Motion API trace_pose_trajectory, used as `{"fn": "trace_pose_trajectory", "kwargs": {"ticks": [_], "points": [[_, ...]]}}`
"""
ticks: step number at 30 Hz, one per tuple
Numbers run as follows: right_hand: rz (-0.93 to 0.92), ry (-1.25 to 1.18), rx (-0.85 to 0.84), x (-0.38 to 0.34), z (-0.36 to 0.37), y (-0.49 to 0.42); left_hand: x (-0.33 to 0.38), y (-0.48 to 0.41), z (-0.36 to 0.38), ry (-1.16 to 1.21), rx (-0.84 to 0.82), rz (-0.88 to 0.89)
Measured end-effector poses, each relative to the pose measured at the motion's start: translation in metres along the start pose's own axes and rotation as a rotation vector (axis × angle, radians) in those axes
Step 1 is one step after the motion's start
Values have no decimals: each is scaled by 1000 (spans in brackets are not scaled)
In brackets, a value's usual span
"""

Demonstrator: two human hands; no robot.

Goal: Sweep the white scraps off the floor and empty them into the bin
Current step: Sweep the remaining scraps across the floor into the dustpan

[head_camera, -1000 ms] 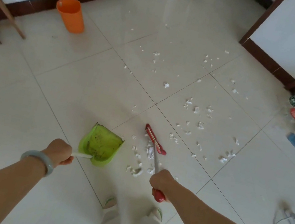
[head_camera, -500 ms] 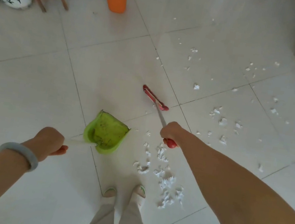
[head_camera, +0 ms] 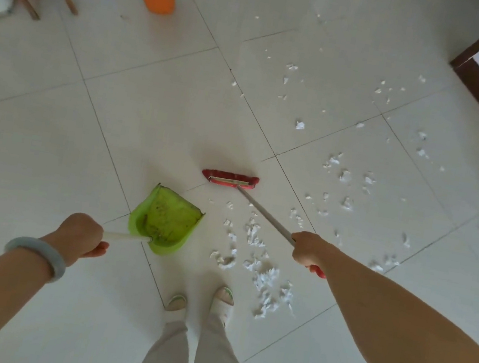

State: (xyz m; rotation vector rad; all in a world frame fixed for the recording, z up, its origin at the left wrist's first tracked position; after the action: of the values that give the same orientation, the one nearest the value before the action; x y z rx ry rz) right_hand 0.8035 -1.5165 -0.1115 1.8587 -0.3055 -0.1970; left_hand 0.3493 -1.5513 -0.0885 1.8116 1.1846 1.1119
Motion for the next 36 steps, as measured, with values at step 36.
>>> {"fn": "trace_pose_trajectory", "kwargs": {"ticks": [36], "points": [[-53, 200, 89, -42, 76, 71, -111, 26, -63, -10, -57, -20]]}}
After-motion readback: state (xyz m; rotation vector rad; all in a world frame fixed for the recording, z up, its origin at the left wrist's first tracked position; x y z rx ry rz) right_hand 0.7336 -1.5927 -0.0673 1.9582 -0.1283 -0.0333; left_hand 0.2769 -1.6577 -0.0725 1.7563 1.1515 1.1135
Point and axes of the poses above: each hand's wrist, its own y-axis away from the middle knuckle, its own z-axis out of the palm, x = y × z, the point moved 8 cm from there along -y, towards the middle knuckle, and after that the axes turned 12 degrees about -x, right-handed, at the moved point
